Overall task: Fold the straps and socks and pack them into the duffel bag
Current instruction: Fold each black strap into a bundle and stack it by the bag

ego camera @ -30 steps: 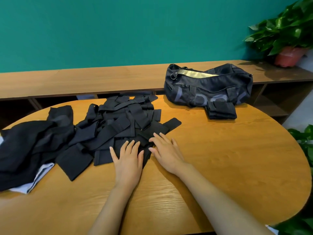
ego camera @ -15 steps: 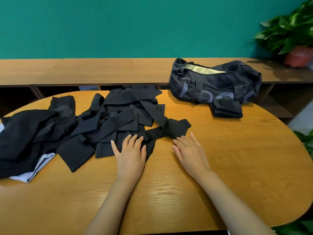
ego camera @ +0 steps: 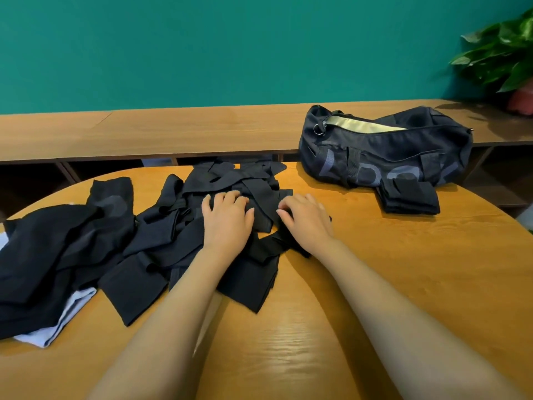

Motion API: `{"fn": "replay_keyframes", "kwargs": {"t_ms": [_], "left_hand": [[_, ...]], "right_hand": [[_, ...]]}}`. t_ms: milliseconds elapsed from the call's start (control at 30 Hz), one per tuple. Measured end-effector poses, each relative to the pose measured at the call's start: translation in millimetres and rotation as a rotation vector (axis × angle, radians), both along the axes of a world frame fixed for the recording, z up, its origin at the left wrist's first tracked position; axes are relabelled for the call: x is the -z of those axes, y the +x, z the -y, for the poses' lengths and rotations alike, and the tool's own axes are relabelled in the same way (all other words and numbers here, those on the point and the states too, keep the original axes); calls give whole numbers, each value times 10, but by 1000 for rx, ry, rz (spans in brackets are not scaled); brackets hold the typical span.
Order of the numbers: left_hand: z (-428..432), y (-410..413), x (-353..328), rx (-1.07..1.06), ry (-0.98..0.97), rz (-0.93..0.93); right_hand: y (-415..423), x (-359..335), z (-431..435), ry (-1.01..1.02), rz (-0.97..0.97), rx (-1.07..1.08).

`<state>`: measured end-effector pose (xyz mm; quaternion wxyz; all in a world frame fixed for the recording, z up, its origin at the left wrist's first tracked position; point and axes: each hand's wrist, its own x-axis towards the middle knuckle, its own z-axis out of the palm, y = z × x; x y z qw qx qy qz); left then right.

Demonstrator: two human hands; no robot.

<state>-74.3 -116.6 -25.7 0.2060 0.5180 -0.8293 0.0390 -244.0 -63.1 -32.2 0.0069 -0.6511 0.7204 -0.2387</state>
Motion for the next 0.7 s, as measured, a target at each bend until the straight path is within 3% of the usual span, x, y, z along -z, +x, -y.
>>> {"fn": "replay_keyframes", "kwargs": {"t_ms": [200, 333, 400, 567, 700], "left_hand": [[527, -169, 5, -41, 201, 88], [679, -264, 79, -105, 204, 181], [690, -295, 129, -97, 201, 203], [724, -262, 234, -66, 279, 277], [723, -302, 232, -89, 303, 305]], "right_hand": [[126, -25, 639, 152, 215, 100], [219, -62, 867, 16, 480, 148], [235, -79, 918, -8, 509, 97], [67, -132, 722, 59, 564, -38], [-326, -215, 224, 120, 740, 56]]}}
